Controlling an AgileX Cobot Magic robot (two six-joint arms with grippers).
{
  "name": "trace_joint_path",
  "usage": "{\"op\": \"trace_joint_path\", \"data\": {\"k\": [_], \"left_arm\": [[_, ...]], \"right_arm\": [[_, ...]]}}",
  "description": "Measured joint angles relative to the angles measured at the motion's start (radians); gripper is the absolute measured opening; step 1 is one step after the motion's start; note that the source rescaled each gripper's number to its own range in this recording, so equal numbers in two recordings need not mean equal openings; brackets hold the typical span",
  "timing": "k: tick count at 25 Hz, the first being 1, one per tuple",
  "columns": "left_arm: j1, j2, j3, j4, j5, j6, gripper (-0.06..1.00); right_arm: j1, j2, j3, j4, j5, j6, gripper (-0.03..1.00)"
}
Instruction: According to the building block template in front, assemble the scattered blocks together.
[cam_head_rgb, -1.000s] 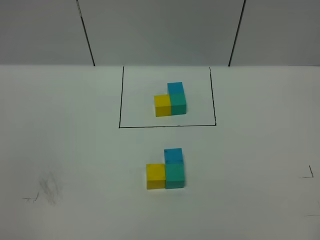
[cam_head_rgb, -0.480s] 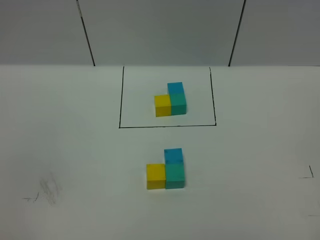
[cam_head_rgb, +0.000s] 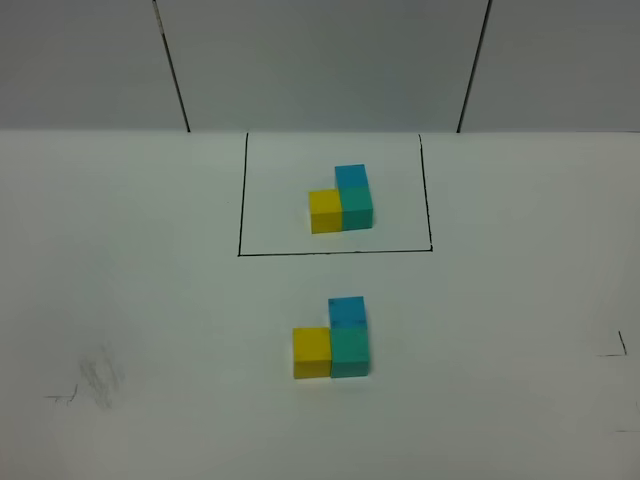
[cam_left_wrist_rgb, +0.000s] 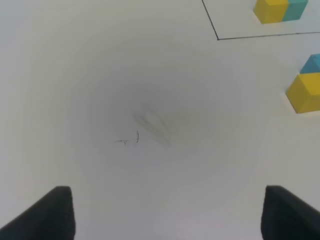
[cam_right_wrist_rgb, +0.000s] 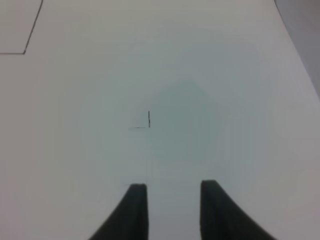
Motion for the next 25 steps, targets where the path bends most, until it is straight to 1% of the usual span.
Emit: {"op": "trace_joint_path", "data": {"k": [2,11,25], "left_arm": [[0.000,0.000,0.000,0.000,0.000,0.000,0.75],[0.000,0.000,0.000,0.000,0.000,0.000,0.75],[0.000,0.000,0.000,0.000,0.000,0.000,0.75]], "right_arm": [[0.000,-0.001,0.000,0.011,0.001,0.018,0.02],[-0.003,-0.001,0.000,0.030,0.001,0.010,0.02],[-0.005,-0.001,0.000,0.032,0.001,0.010,0.02]]}}
